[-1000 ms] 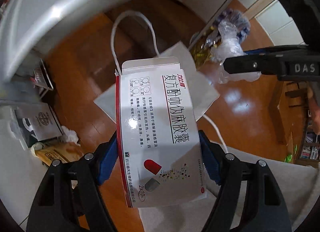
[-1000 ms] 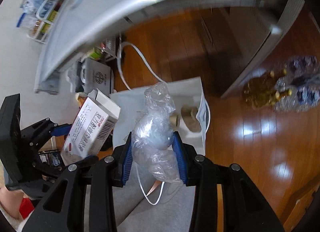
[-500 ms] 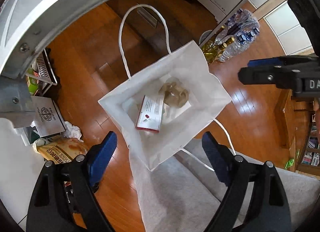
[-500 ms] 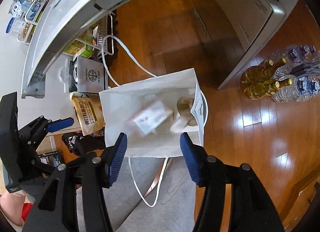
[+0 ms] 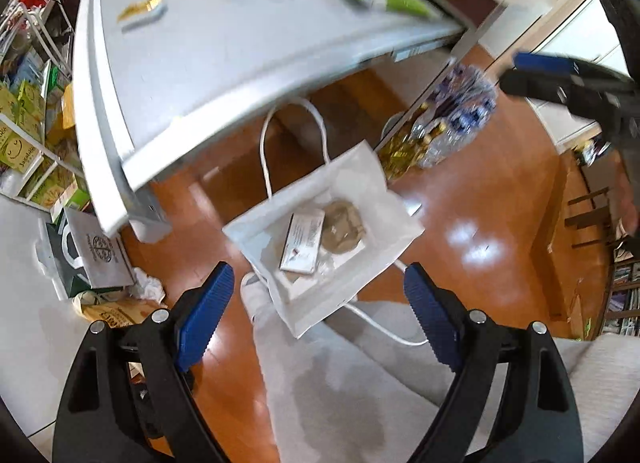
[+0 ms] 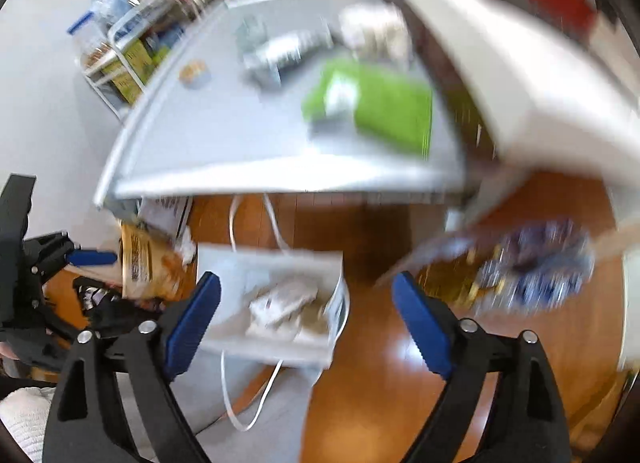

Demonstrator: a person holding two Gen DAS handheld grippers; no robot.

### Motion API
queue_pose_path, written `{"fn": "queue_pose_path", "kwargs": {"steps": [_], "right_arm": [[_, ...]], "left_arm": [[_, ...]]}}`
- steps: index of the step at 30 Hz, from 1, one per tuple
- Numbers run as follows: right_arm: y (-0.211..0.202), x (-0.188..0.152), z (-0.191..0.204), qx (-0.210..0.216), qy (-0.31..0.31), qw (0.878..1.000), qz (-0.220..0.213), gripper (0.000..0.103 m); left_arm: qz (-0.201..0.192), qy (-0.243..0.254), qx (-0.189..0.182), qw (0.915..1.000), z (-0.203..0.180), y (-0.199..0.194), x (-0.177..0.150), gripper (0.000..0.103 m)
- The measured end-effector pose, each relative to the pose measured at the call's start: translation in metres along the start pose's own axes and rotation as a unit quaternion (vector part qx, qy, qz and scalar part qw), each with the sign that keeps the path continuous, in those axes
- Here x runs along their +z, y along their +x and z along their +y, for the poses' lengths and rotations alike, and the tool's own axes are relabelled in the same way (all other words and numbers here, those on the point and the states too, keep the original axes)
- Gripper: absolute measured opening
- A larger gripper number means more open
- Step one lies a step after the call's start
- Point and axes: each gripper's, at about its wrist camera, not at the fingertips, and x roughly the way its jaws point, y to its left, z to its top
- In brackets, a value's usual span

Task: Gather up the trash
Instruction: 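Move both tools back over the tray toward the butter tin and green bag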

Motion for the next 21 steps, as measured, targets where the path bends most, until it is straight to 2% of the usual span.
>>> {"fn": "queue_pose_path", "kwargs": {"steps": [5,10,15,21], "right_arm": [[0.013,0.05,-0.015,0.063,0.041,0.997,-0.001,0.087],[0.044,0.094,-0.015,0.057,0.045,0.997,0.008,0.087],[0.082,0.104,-0.02,0.051,0.076,0.995,0.043,0.087],[0.1,0.108,-0.016,0.096,0.134,0.984,0.068,0.09]], "left_arm": [[-0.036,-0.008,-0.015,0.9992,0.007,-0.021,0.019,0.088],[-0.059,-0.019,-0.032,0.9976,0.015,-0.033,0.034,0.088],[-0.068,-0.02,-0.032,0.997,0.028,-0.041,0.04,0.088],[-0.062,-0.044,-0.032,0.9966,0.059,-0.043,0.042,0.088]]}}
